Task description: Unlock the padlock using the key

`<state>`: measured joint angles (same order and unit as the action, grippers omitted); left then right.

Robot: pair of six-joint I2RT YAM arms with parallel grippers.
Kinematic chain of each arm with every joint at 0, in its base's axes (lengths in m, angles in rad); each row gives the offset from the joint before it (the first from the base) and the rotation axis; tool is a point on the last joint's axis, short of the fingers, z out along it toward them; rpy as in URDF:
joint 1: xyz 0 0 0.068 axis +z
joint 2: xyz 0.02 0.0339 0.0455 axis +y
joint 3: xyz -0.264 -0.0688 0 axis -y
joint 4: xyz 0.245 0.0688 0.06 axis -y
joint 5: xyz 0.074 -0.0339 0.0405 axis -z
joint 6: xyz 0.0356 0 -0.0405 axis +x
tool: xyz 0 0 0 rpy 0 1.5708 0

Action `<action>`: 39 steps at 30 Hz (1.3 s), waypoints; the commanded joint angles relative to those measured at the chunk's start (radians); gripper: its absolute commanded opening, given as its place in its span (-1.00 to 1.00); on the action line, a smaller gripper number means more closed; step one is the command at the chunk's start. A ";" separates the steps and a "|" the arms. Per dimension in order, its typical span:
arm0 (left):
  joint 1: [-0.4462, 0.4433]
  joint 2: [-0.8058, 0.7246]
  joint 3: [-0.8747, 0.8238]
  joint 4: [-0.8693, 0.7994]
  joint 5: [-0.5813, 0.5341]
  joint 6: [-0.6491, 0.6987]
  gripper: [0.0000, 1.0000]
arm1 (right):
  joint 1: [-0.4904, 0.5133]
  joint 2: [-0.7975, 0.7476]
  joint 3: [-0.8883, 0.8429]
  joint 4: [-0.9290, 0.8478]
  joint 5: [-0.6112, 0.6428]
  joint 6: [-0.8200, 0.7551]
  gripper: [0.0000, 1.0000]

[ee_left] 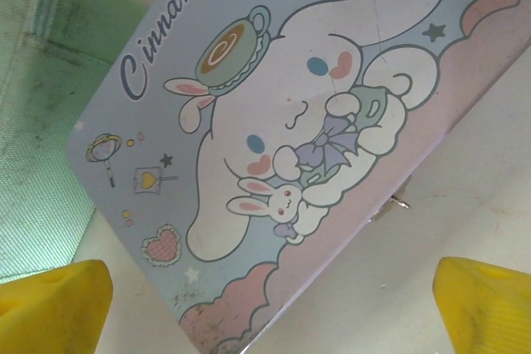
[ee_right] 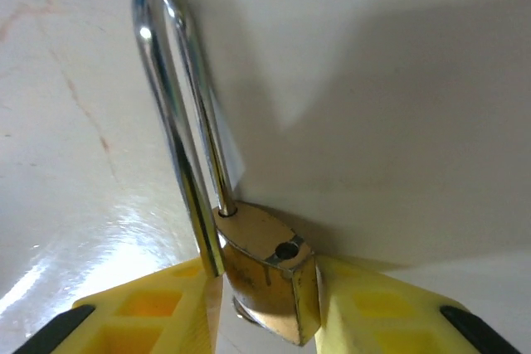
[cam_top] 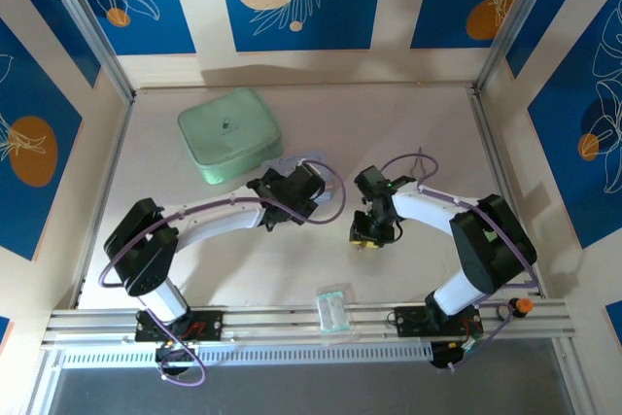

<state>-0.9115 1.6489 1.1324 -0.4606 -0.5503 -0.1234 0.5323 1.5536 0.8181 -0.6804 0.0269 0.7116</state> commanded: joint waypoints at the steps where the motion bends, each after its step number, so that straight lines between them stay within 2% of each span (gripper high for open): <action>1: 0.007 -0.047 -0.021 -0.017 0.014 -0.011 0.98 | 0.011 0.003 0.008 -0.150 0.092 0.016 -0.23; 8: 0.009 -0.127 -0.043 0.001 0.040 -0.031 0.99 | -0.013 -0.075 -0.010 -0.050 -0.043 0.012 0.13; 11: 0.017 -0.183 -0.063 0.020 0.039 -0.050 0.99 | -0.017 -0.122 0.018 -0.071 -0.007 0.006 0.31; 12: 0.025 -0.208 -0.080 0.038 0.041 -0.061 0.99 | -0.017 -0.142 0.032 -0.083 0.020 -0.002 0.40; 13: 0.036 -0.242 -0.098 0.056 0.046 -0.071 0.99 | -0.017 -0.162 0.044 -0.091 0.050 -0.007 0.74; 14: 0.049 -0.268 -0.115 0.075 0.058 -0.079 0.99 | -0.021 -0.178 0.053 -0.095 0.068 -0.015 0.89; 17: 0.106 -0.357 -0.171 0.123 0.115 -0.098 0.99 | -0.032 -0.218 0.083 -0.096 0.102 -0.061 0.92; 20: 0.156 -0.435 -0.236 0.163 0.045 -0.107 0.98 | -0.041 -0.274 0.098 -0.064 0.179 -0.122 0.93; 23: 0.242 -0.505 -0.309 0.215 -0.021 -0.085 0.98 | -0.096 -0.354 0.063 0.058 0.244 -0.233 1.00; 27: 0.366 -0.557 -0.508 0.515 -0.083 0.072 0.98 | -0.233 -0.415 -0.038 0.303 0.290 -0.396 0.98; 32: 0.524 -0.486 -0.685 0.859 -0.107 0.217 1.00 | -0.373 -0.396 -0.186 0.651 0.369 -0.553 0.99; 36: 0.649 -0.381 -0.744 1.011 0.021 0.185 1.00 | -0.439 -0.357 -0.327 0.984 0.331 -0.618 1.00; 38: 0.694 -0.338 -0.775 1.120 0.083 0.166 1.00 | -0.454 -0.320 -0.354 1.079 0.319 -0.644 1.00; 39: 0.709 -0.339 -0.768 1.107 0.116 0.156 1.00 | -0.458 -0.300 -0.360 1.113 0.305 -0.652 0.99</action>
<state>-0.2417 1.2953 0.3759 0.4519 -0.5404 0.0357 0.0860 1.2243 0.4732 0.1642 0.3542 0.1459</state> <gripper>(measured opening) 0.999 0.997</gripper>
